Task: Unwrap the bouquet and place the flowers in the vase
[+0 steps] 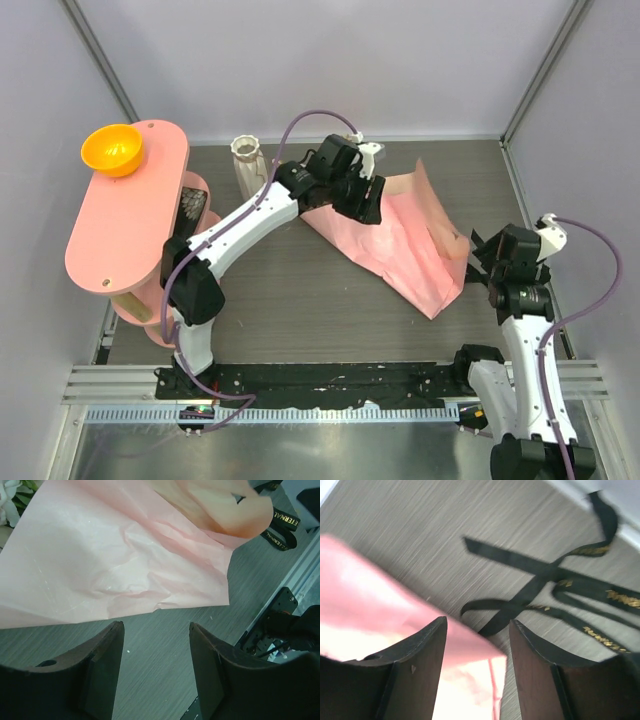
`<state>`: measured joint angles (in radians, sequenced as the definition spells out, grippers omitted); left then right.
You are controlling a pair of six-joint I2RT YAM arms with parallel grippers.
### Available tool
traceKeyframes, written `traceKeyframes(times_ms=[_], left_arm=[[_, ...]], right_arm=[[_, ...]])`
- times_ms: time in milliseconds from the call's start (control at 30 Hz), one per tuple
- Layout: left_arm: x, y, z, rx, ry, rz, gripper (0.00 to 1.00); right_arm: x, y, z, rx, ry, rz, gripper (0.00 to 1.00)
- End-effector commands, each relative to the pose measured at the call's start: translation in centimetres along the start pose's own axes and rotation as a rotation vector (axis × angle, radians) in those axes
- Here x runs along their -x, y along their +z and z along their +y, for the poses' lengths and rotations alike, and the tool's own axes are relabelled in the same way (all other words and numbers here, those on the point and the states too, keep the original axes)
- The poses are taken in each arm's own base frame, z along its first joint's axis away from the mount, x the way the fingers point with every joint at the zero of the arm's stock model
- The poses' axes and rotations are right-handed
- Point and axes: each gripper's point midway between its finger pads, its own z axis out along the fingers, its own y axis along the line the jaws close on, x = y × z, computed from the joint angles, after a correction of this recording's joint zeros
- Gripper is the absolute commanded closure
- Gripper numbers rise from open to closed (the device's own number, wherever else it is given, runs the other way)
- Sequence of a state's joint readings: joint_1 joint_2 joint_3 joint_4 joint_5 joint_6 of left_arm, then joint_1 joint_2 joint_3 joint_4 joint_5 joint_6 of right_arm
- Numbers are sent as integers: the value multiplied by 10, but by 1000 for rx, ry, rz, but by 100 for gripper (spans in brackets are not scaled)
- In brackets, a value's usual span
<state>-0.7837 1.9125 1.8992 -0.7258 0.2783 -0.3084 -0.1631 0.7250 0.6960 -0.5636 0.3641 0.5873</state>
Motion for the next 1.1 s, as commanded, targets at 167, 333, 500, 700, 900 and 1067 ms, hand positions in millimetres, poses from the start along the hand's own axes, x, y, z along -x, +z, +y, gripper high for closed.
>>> traceKeyframes(times_ms=[167,333,500,700,900,1067], left_arm=[[9,-8,-8,41,93,-48,41],[7,-5,-10,42,108,-45,41],[-4,-8,-25,101,252,-26,38],[-13,-6,-38,82,334,-14,32],[-16,-4,-47,30,326,-8,32],[-15,-6,-52,-2,310,-14,32]], right_arm=[[-29,-48,89,413,-174,40,51],[-58,-26,118,457,-250,115,51],[-87,29,149,436,-318,368,29],[-92,87,133,341,-359,391,14],[-110,86,152,604,-218,547,18],[-111,43,191,923,-93,599,33]])
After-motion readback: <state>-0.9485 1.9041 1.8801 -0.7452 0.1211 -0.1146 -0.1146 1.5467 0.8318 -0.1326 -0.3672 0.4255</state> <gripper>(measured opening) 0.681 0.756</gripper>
